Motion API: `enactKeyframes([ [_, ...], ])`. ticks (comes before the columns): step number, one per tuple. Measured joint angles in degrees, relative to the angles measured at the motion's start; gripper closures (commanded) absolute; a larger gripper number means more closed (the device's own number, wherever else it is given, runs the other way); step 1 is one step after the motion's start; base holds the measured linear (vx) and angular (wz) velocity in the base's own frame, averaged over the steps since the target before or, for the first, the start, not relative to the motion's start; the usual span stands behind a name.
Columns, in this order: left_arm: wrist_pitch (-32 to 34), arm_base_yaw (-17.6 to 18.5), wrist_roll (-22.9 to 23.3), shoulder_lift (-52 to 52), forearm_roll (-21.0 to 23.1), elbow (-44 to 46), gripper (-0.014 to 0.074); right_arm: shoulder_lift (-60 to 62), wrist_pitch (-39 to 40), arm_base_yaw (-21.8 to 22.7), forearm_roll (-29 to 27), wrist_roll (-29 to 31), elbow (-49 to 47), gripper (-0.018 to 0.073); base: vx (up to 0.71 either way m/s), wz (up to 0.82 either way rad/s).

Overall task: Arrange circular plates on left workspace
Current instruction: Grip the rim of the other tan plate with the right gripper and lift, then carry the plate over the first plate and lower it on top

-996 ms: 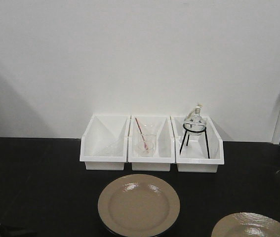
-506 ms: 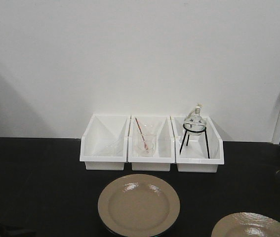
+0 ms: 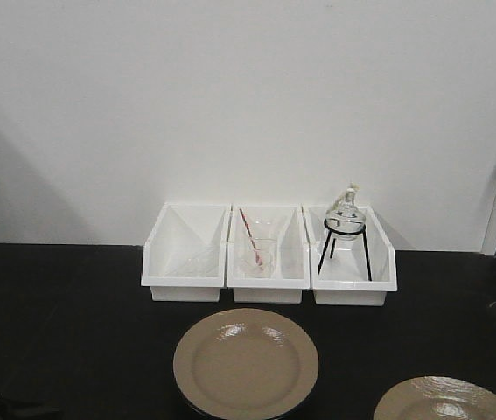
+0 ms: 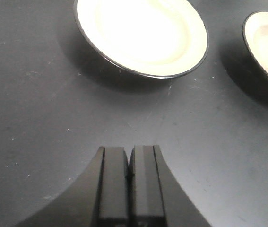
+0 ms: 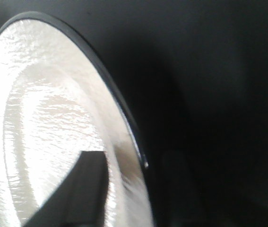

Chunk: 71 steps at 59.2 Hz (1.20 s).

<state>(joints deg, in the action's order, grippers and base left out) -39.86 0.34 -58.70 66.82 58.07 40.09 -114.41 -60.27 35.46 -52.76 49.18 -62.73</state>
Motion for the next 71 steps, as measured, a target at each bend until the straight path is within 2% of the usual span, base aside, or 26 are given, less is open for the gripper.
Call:
enactKeyframes([
  [9, 0.1, 0.0, 0.0, 0.0, 0.0, 0.0, 0.0597, 0.0, -1.9, 0.0, -1.4, 0.4, 0.0, 0.0574, 0.0, 0.0],
  [27, 0.1, 0.0, 0.0, 0.0, -0.2, 0.0, 0.0597, 0.0, -2.1, 0.0, -3.5, 0.7, 0.0, 0.0567, 0.0, 0.0],
  [56, 0.2, 0.0, 0.0, 0.0, -0.2, 0.0, 0.0597, 4.8, -3.9, -0.5, -22.6, 1.1, 0.0, 0.0563, 0.0, 0.0],
  [63, 0.2, 0.0, 0.0, 0.0, -0.2, 0.0, 0.0597, 6.4, -3.7, -3.8, -25.6, 1.1, 0.0, 0.0563, 0.0, 0.0],
  [71, 0.5, 0.0, 0.0, 0.0, -0.2, 0.0, 0.0597, 6.8, -3.5, -12.2, -32.6, 1.3, 0.1, 0.0563, 0.0, 0.0],
])
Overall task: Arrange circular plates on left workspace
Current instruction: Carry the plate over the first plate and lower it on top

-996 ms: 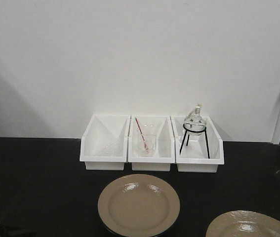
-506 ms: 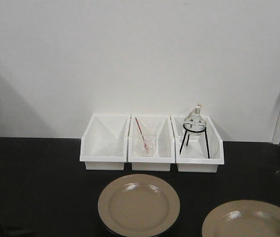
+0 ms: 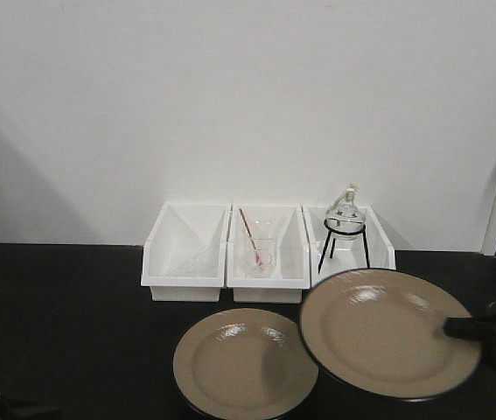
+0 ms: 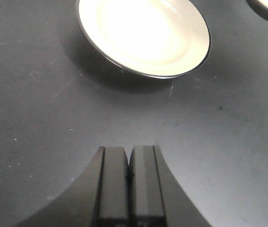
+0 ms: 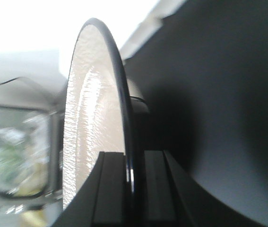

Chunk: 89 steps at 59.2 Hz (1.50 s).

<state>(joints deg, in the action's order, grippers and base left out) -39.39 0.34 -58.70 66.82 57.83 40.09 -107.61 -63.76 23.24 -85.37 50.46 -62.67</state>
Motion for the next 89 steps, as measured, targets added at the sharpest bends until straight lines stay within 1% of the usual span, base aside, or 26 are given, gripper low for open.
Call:
enactKeyframes([
  [5, 0.0, 0.0, 0.0, 0.0, 0.0, 0.0, 0.0597, 0.0, 2.1, -6.6, -4.7, 0.1, 0.0, 0.0563, 0.0, 0.0],
  [7, 0.0, 0.0, 0.0, 0.0, 0.0, 0.0, 0.0597, 0.0, 3.7, -9.9, -6.8, 0.2, 0.0, 0.0563, 0.0, 0.0],
  [10, 0.0, 0.0, 0.0, 0.0, 0.0, 0.0, 0.0597, 0.0, 7.1, -13.7, -8.3, 0.2, 0.0, 0.0563, 0.0, 0.0],
  [14, 0.0, 0.0, 0.0, 0.0, 0.0, 0.0, 0.0597, 0.0, 12.4, -18.4, -8.7, 0.5, -0.3, 0.0563, 0.0, 0.0],
  [16, 0.0, 0.0, 0.0, 0.0, 0.0, 0.0, 0.0597, -0.1, 14.0, -20.1, -8.6, 0.6, -0.4, 0.0563, 0.0, 0.0],
  [21, -0.1, 0.0, 0.0, 0.0, 0.0, 0.0, 0.0597, -0.8, 21.1, -24.3, -8.6, 0.8, -1.2, 0.0563, 0.0, 0.0],
  [29, -0.5, 0.0, 0.0, 0.0, 0.0, 0.0, 0.0597, -3.3, 25.4, -27.9, -8.9, 0.8, -3.7, 0.0563, 0.0, 0.0],
  [42, -0.9, 0.0, 0.0, 0.0, 0.0, 0.0, 0.0597, -8.1, 26.0, -30.6, -9.5, 0.8, -8.0, 0.0563, 0.0, 0.0],
  [60, -0.9, 0.0, 0.0, 0.0, 0.0, 0.0, 0.0597, -10.8, 26.5, -30.7, -10.9, 0.9, -8.7, 0.0552, 0.0, 0.0],
  [67, -0.9, 0.0, 0.0, 0.0, 0.0, 0.0, 0.0597, -11.5, 26.3, -30.7, -11.5, 1.8, -8.8, 0.0525, 0.0, 0.0],
  [72, -0.9, 0.0, 0.0, 0.0, 0.0, 0.0, 0.0597, -11.6, 26.3, -30.7, -11.8, 3.5, -8.9, 0.0468, 0.0, 0.0],
  [75, -0.9, 0.0, 0.0, 0.0, 0.0, 0.0, 0.0597, -11.6, 26.2, -30.7, -12.0, 5.4, -9.0, 0.0416, 0.0, 0.0],
  [87, -1.4, 0.0, 0.0, 0.0, -1.0, 0.0, 0.0597, -11.6, 26.5, -30.7, -12.2, 12.5, -9.0, 0.0139, 0.0, 0.0],
  [89, -1.7, 0.0, 0.0, 0.0, -1.3, 0.0, 0.0597, -11.6, 26.6, -30.7, -12.2, 13.3, -9.0, 0.0108, 0.0, 0.0],
])
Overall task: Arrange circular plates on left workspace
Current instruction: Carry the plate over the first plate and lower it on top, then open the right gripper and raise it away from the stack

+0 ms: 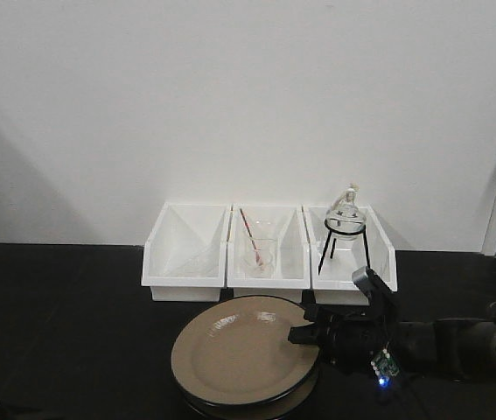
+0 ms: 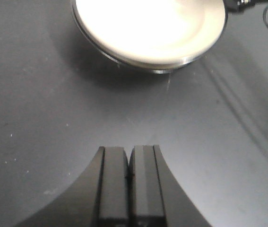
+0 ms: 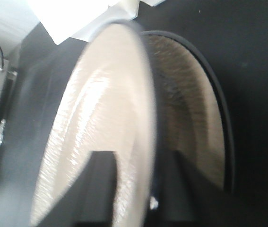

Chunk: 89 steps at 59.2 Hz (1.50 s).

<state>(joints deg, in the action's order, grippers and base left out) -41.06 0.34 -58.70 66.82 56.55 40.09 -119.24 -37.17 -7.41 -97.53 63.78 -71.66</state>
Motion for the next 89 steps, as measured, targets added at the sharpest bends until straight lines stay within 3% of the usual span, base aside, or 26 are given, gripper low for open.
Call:
enactKeyframes([
  [9, -0.8, 0.0, 0.0, 0.0, -0.8, 0.0, 0.0597, 0.0, 0.5, 0.0, 0.0, 4.6, 0.0, 0.0027, 0.0, 0.0],
  [32, -0.8, 0.0, 0.1, 0.0, -0.9, 0.0, 0.0597, 0.0, 1.8, 0.0, 0.0, 21.8, 0.0, 0.0071, 0.0, 0.0],
  [45, -1.5, 0.0, 0.1, 0.0, -1.1, 0.0, 0.0597, 1.5, 8.3, 0.0, -0.2, 30.8, 0.0, 0.0097, 0.0, 0.0],
  [61, -3.3, 0.0, 0.1, 0.0, -1.4, 0.0, 0.0597, 4.7, 14.9, 0.1, -0.5, 35.2, 0.0, 0.0125, 0.0, 0.0],
  [67, -3.4, 0.0, 0.5, 0.0, -1.5, 0.0, 0.0597, 7.4, 17.6, 0.1, 0.4, 35.1, 0.0, 0.0206, 0.0, 0.0],
  [75, -3.4, 0.0, 3.6, 0.0, -2.1, 0.0, 0.0597, 12.7, 21.1, 0.1, 8.0, 30.5, 0.0, 0.0383, 0.0, 0.0],
  [82, -3.8, 0.0, 6.3, 0.0, -3.3, 0.0, 0.0597, 19.8, 21.3, 0.1, 21.2, 19.1, 0.0, 0.0575, 0.0, 0.0],
  [89, -4.1, 0.0, 8.9, 0.0, -4.3, 0.0, 0.0597, 26.2, 18.0, 0.1, 34.1, 5.9, 0.0, 0.0566, 0.0, 0.0],
])
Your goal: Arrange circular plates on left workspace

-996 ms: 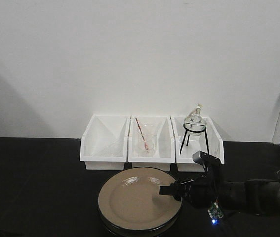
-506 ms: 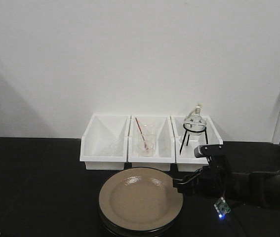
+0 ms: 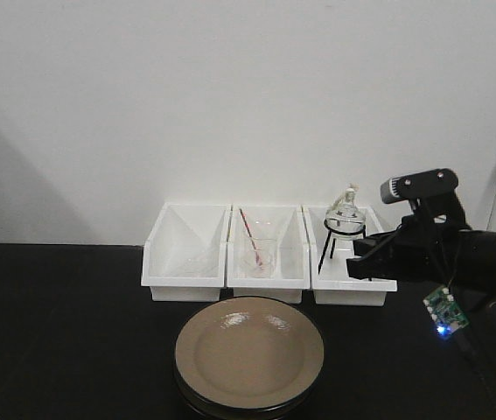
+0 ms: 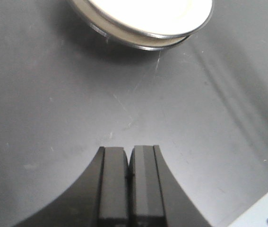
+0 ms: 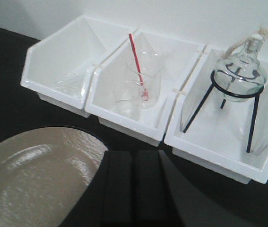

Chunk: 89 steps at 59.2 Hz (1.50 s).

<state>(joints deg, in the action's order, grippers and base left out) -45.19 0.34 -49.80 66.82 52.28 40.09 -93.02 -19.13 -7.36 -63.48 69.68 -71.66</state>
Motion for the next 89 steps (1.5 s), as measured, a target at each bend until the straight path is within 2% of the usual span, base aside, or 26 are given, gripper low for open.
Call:
enactKeyframes([
  [4, -0.2, 0.0, 1.5, 0.0, -0.9, 0.0, 0.0597, 3.7, -3.6, 0.0, 7.3, -8.7, 0.0, 0.0564, 0.0, 0.0],
  [9, -0.4, 0.0, 2.7, 0.0, -2.1, 0.0, 0.0597, 8.2, -9.3, 0.0, 19.3, -19.9, 0.0, 0.0563, 0.0, 0.0],
  [17, -1.1, 0.0, 3.2, 0.0, -3.3, 0.0, 0.0597, 14.3, -17.8, 0.0, 34.9, -34.6, 0.0, 0.0563, 0.0, 0.0],
  [26, -1.7, 0.0, 5.0, 0.0, -4.3, 0.0, 0.0597, 20.4, -24.1, 0.0, 46.5, -46.5, 0.0, 0.0563, 0.0, 0.0],
  [30, -1.8, 0.0, 6.8, 0.0, -5.7, 0.0, 0.0597, 23.6, -25.2, 0.0, 49.2, -50.4, 1.1, 0.0563, 0.0, 0.0],
  [42, -2.2, 0.0, 12.0, 0.0, -11.9, -0.1, 0.0597, 35.0, -22.7, 0.0, 52.3, -54.5, 12.2, 0.0563, 0.0, 0.0],
  [55, 2.8, 0.0, 13.2, -3.5, -12.9, -6.1, 0.0597, 50.6, -9.2, 0.0, 52.3, -54.6, 30.3, 0.0563, 0.0, 0.0],
  [62, 6.5, 0.0, 12.5, -10.2, -12.9, -11.2, 0.0597, 58.9, -3.2, 0.0, 52.3, -54.5, 38.8, 0.0563, 0.0, 0.0],
  [72, 8.5, 0.0, 10.4, -24.4, -12.9, -16.2, 0.0597, 67.8, -0.3, 0.0, 52.3, -54.4, 47.5, 0.0563, 0.0, 0.0],
  [89, 8.7, 0.0, 10.2, -43.4, -11.6, -16.6, 0.0597, 72.7, 1.2, 0.0, 52.3, -54.3, 52.6, 0.0563, 0.0, 0.0],
])
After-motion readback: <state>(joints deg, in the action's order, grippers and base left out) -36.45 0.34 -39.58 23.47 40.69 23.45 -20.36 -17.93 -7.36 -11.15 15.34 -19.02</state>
